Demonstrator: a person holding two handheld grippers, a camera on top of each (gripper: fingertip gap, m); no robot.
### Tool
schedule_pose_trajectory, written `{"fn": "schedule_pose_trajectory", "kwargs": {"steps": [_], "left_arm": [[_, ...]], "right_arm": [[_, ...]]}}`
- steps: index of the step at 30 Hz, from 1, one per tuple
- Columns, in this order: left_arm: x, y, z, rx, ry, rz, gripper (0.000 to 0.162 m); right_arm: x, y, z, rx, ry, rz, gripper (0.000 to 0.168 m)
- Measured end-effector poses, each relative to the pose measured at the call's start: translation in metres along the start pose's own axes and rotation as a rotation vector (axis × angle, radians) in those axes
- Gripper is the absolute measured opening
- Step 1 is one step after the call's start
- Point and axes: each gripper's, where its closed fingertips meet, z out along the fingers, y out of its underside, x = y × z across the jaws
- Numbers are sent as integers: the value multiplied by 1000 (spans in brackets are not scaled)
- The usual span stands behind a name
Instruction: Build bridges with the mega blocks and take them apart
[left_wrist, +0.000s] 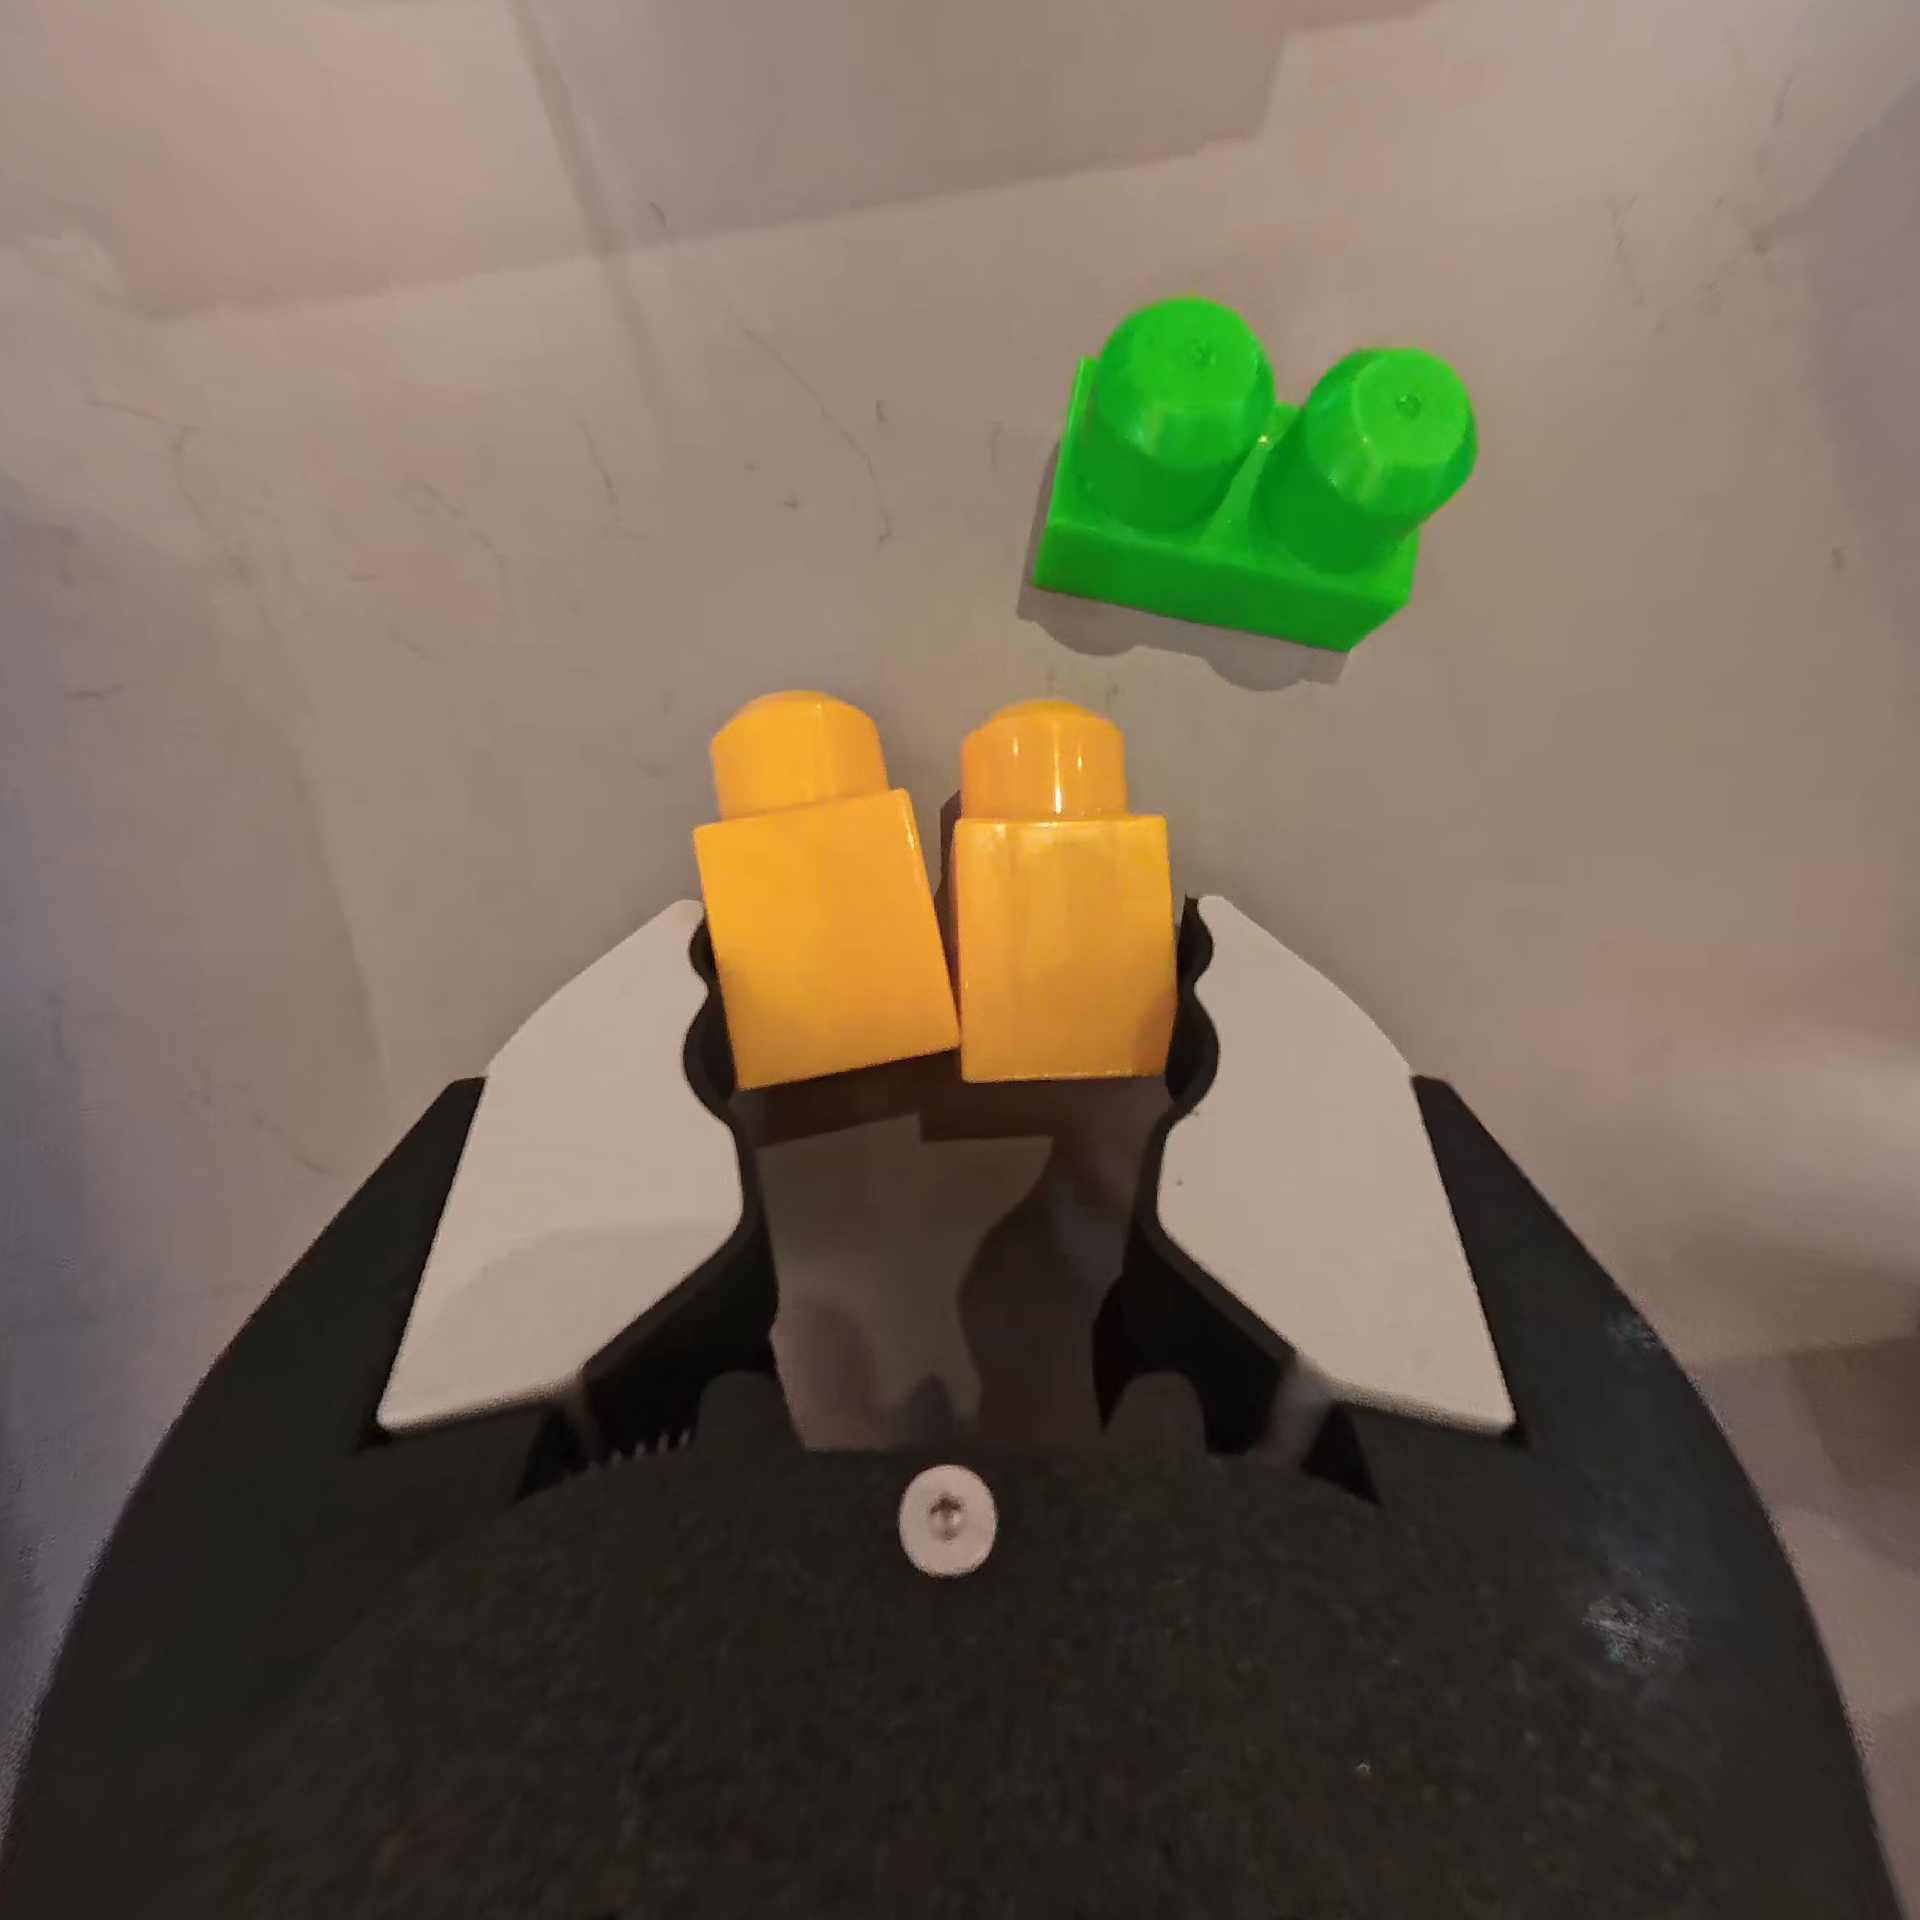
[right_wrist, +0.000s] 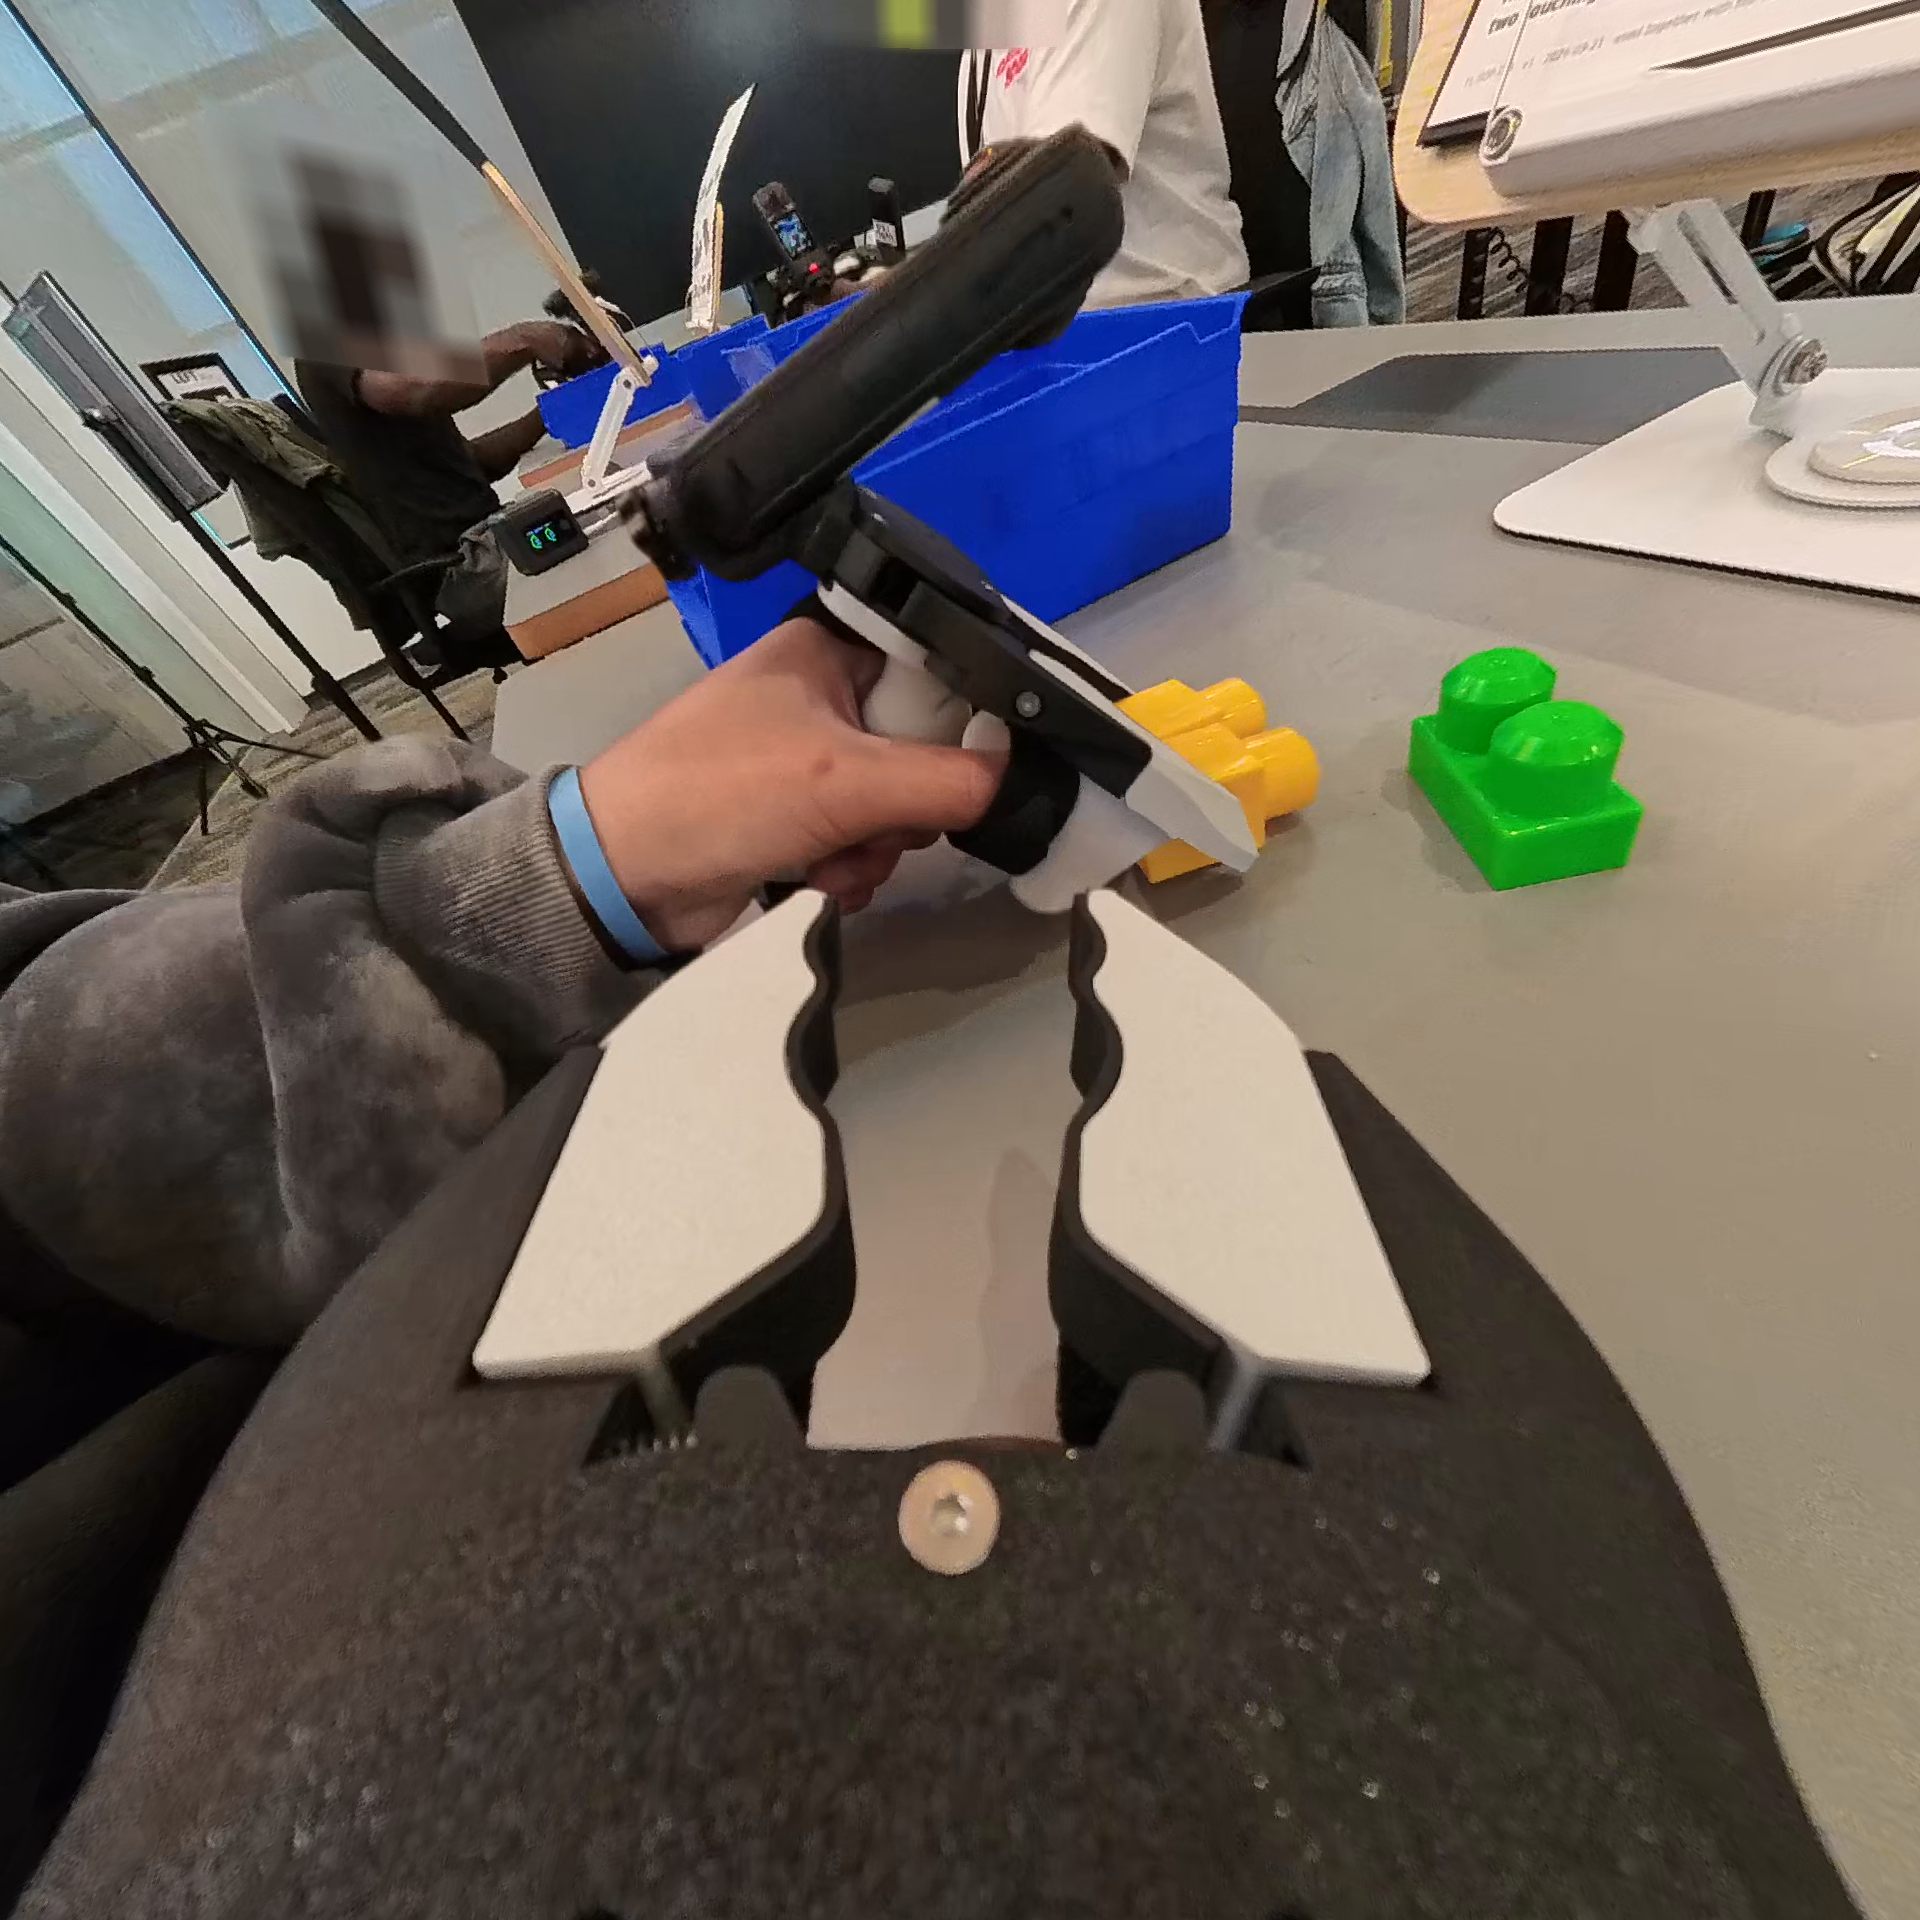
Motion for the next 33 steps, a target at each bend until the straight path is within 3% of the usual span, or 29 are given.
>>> {"fn": "schedule_pose_trajectory", "kwargs": {"steps": [11,20,26,33], "left_arm": [[4,16,-16,-90,172,113,78],[17,21,-52,-20,223,261,78],[26,46,-46,-102,295,378,78],[18,52,-42,-133,323,441,79]], "right_arm": [[1,0,0,0,0,5,42],[1,1,0,-3,1,8,42],[2,1,0,-6,2,11,42],[2,1,0,-8,1,17,42]]}}
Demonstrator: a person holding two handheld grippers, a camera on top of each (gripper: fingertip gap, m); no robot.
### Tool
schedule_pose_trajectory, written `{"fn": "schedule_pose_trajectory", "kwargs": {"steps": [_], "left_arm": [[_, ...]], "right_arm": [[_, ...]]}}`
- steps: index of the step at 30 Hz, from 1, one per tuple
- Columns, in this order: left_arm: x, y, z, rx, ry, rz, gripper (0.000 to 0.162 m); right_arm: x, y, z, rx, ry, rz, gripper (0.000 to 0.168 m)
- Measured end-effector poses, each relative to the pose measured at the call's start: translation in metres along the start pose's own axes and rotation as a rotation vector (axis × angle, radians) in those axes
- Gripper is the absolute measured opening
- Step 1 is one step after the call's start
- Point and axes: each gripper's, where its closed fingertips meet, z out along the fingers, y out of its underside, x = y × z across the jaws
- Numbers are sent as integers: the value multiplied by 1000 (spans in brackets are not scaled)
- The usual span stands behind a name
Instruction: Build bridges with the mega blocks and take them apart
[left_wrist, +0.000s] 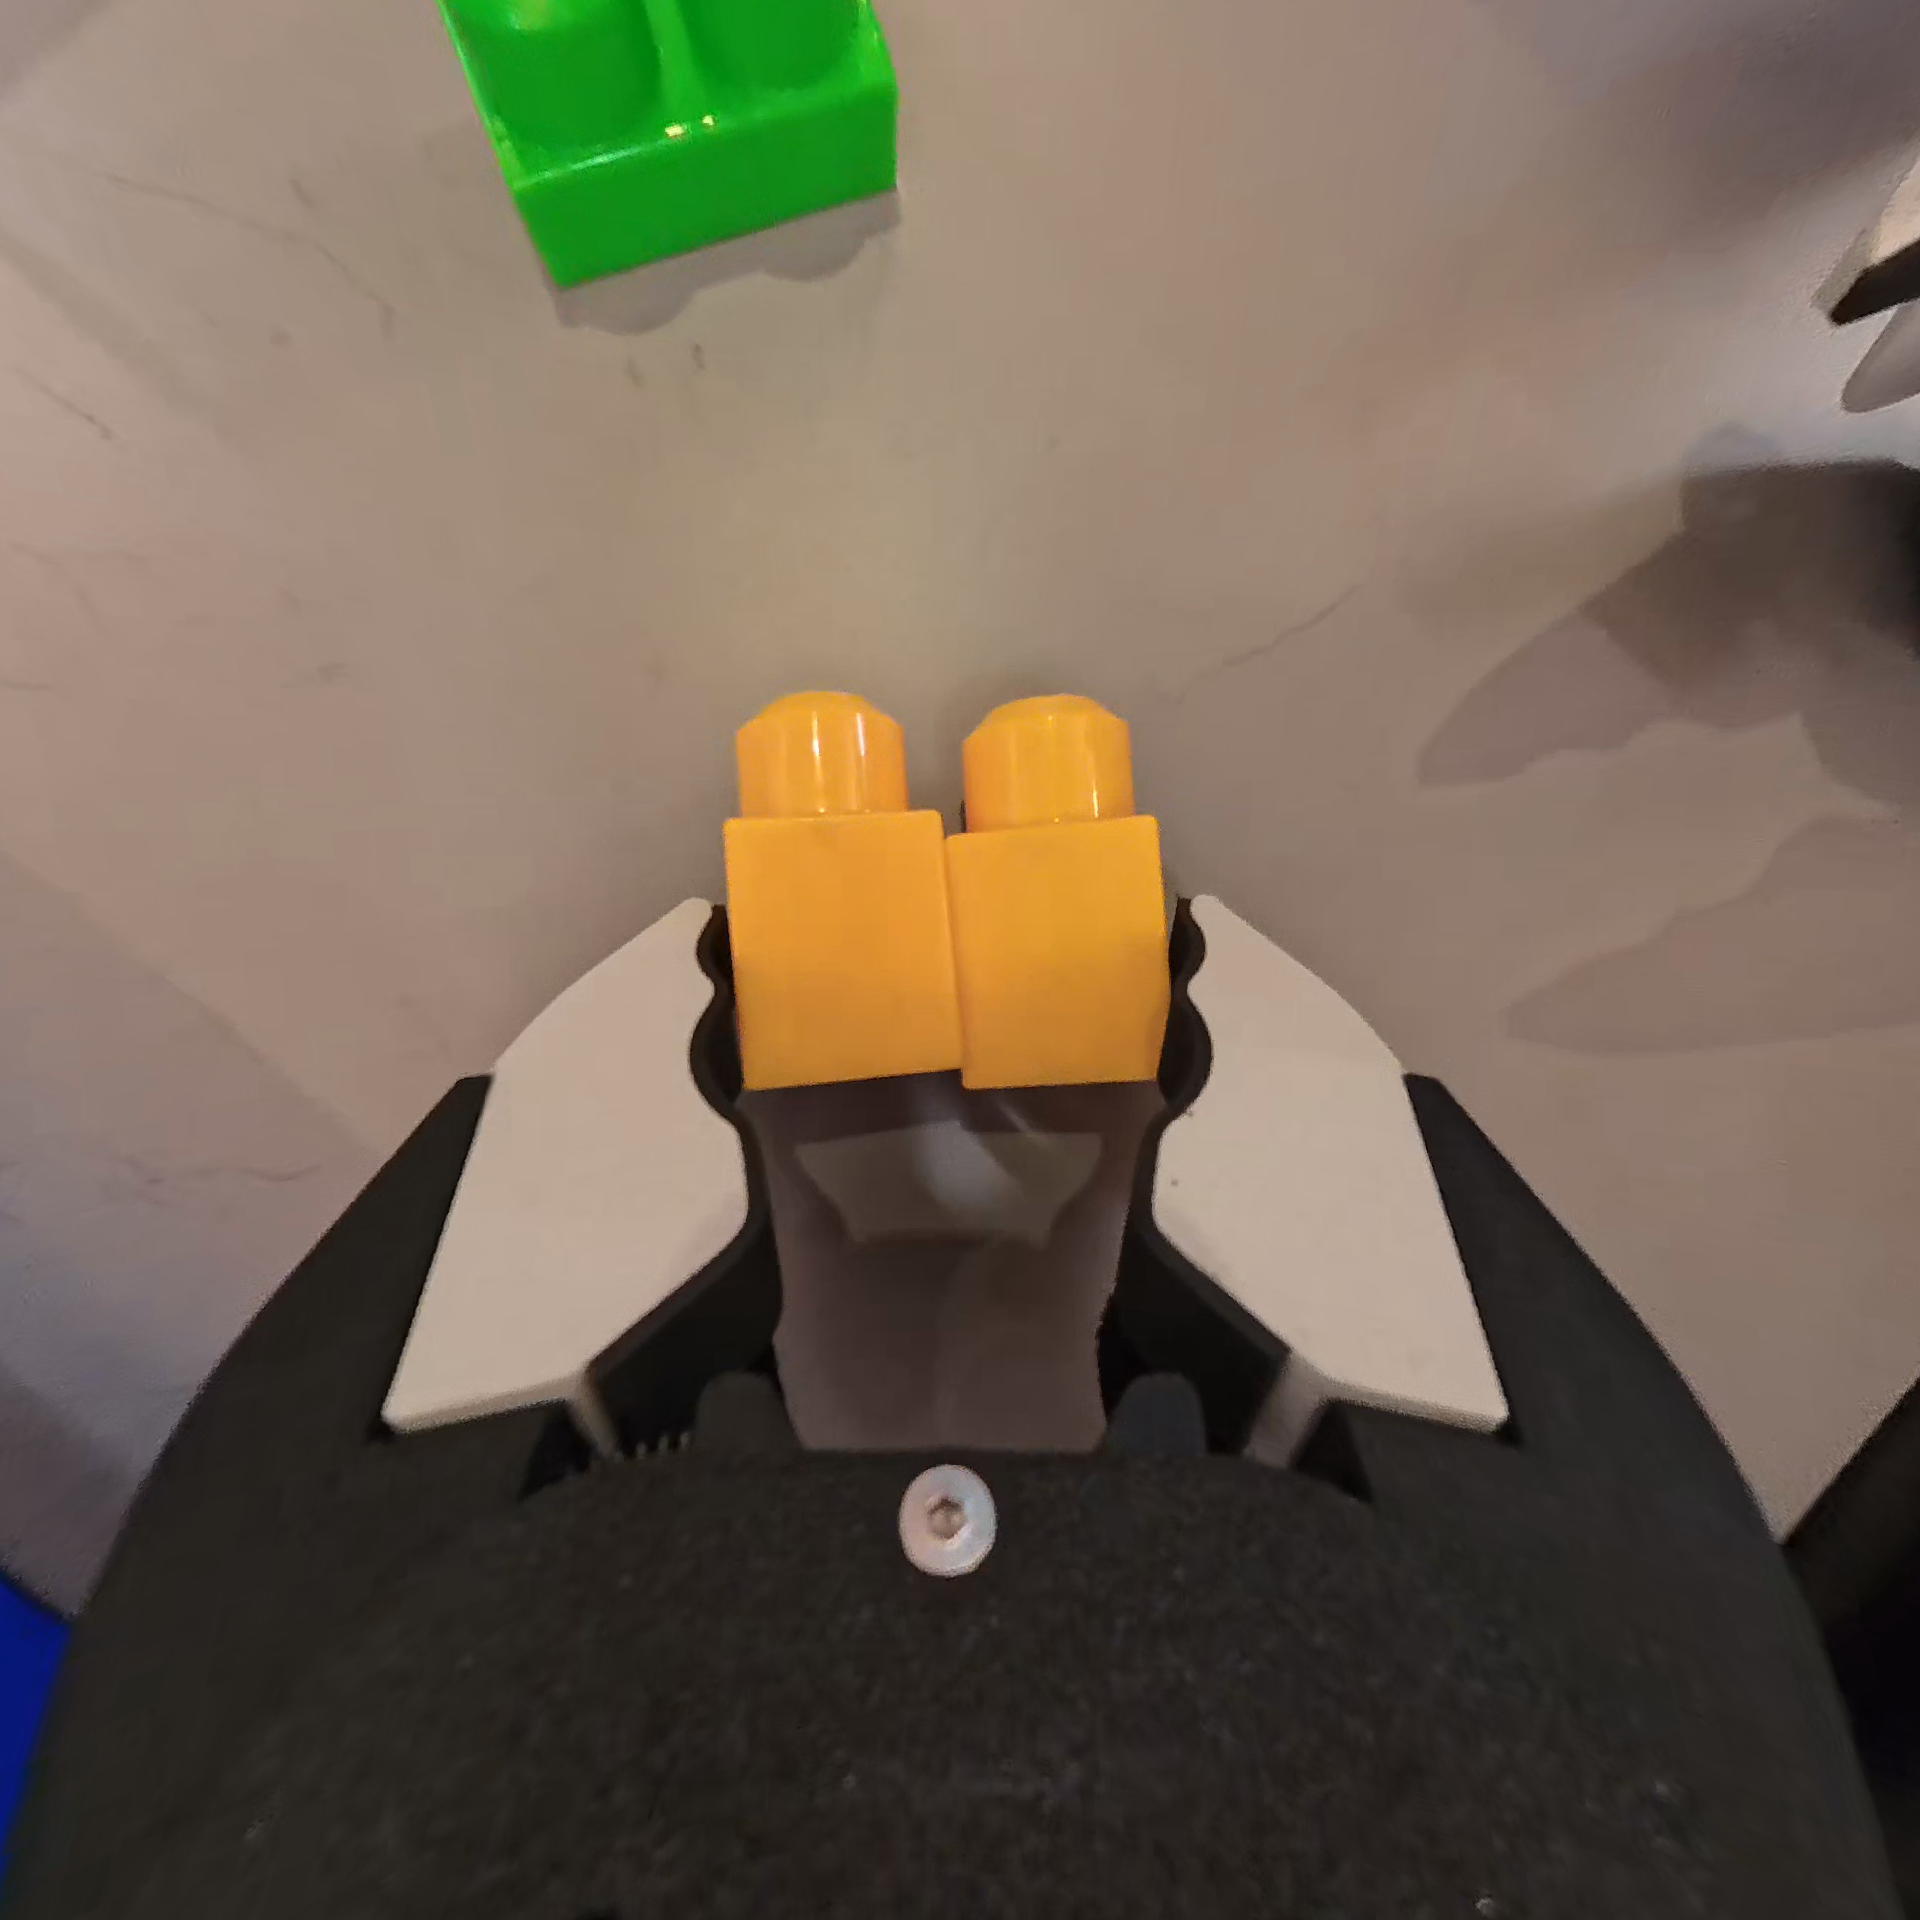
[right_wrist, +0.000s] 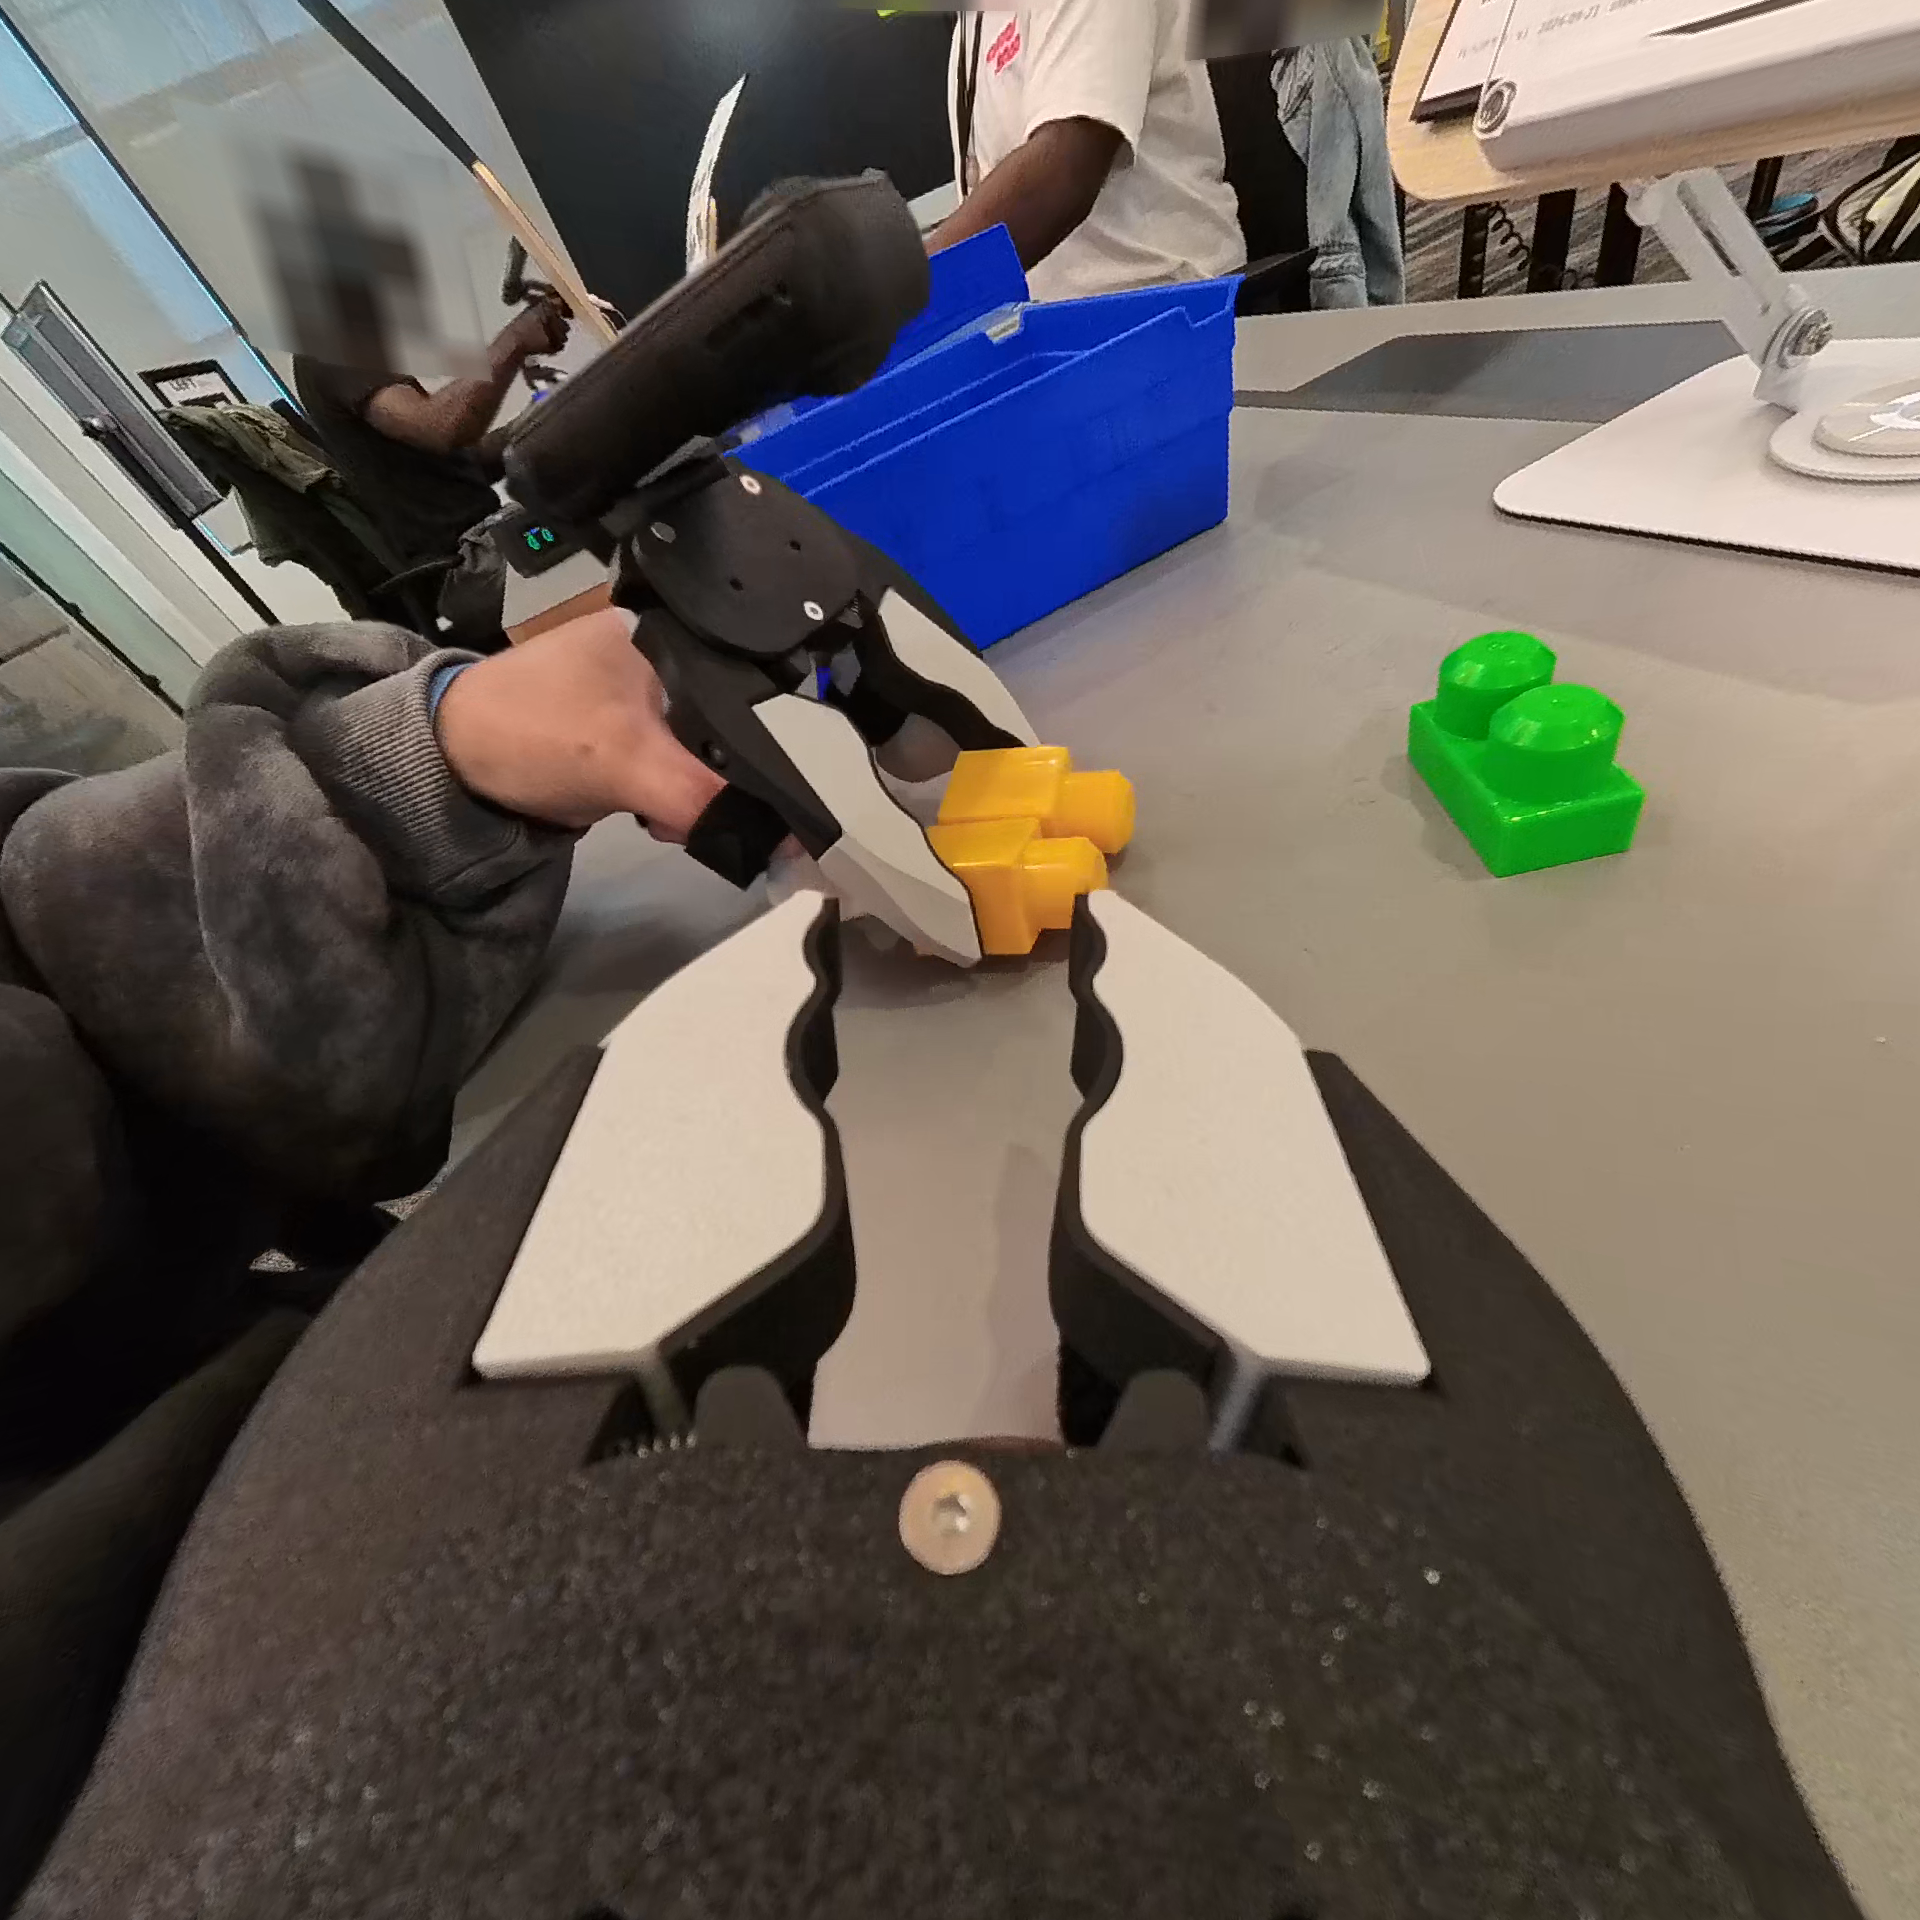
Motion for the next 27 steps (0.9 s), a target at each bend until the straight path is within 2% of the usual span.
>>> {"fn": "schedule_pose_trajectory", "kwargs": {"steps": [7,10,18,27], "left_arm": [[3,6,-9,-107,-114,88,81],[0,9,-11,-157,-143,67,81],[-5,14,-6,-234,-100,-77,78],[1,11,-5,-263,-98,44,75]], "right_arm": [[0,0,0,-1,-2,1,42],[-1,0,0,0,-3,-1,42],[-2,0,0,-3,-9,-1,42],[-2,0,0,-1,-10,0,43]]}}
